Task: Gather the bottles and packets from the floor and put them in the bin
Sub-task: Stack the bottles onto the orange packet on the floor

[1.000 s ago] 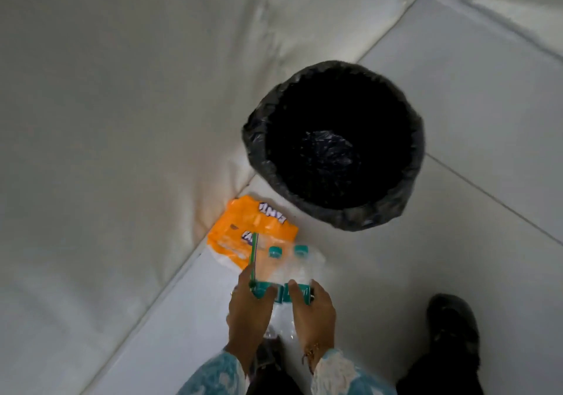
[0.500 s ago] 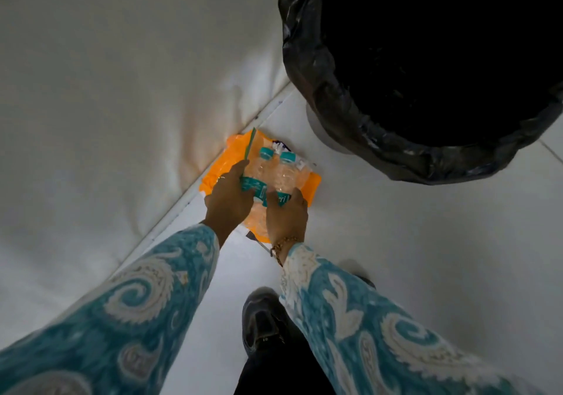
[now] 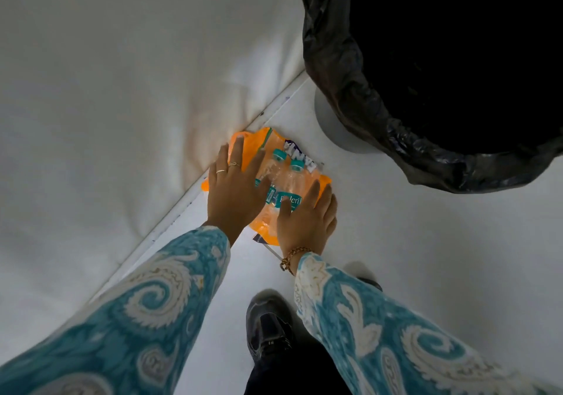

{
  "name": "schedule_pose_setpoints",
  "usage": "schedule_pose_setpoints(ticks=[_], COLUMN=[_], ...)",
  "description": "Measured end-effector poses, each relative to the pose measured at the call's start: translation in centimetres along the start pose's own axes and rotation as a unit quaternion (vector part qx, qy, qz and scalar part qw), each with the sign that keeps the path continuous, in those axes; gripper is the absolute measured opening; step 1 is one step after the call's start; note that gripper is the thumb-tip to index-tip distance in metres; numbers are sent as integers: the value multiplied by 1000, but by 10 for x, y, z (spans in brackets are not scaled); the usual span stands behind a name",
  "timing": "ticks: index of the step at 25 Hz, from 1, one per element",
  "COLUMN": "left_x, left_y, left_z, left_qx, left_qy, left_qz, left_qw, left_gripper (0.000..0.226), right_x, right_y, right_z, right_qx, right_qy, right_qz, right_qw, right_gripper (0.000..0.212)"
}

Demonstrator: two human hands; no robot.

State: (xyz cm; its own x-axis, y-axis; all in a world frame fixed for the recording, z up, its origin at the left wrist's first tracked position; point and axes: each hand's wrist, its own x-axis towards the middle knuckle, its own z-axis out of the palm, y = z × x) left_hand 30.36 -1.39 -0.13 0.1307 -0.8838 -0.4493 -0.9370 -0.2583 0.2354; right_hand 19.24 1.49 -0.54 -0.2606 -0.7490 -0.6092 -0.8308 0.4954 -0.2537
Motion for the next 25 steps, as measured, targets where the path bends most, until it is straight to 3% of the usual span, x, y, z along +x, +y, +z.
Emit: schedule_pose_setpoints(ticks=[7,13,25], left_x=[9,1,-45], left_y=[-4,-9,11], left_z=[22,30,56], left_qx=[2,-55,-161], left_qy=[-57,-78,-81], left_qz=[-23,-94,-158], left_qw=[998,991,971], left_gripper=[68,70,76], right_x=[19,22,38], right_y=[6,12,32], right_z=[16,16,-15], right_qx=[43,159,36], right_qy=[-71,-123,-133], right_qz=[88,80,-24], right_qw=[993,976,990], right_gripper=[83,81,75])
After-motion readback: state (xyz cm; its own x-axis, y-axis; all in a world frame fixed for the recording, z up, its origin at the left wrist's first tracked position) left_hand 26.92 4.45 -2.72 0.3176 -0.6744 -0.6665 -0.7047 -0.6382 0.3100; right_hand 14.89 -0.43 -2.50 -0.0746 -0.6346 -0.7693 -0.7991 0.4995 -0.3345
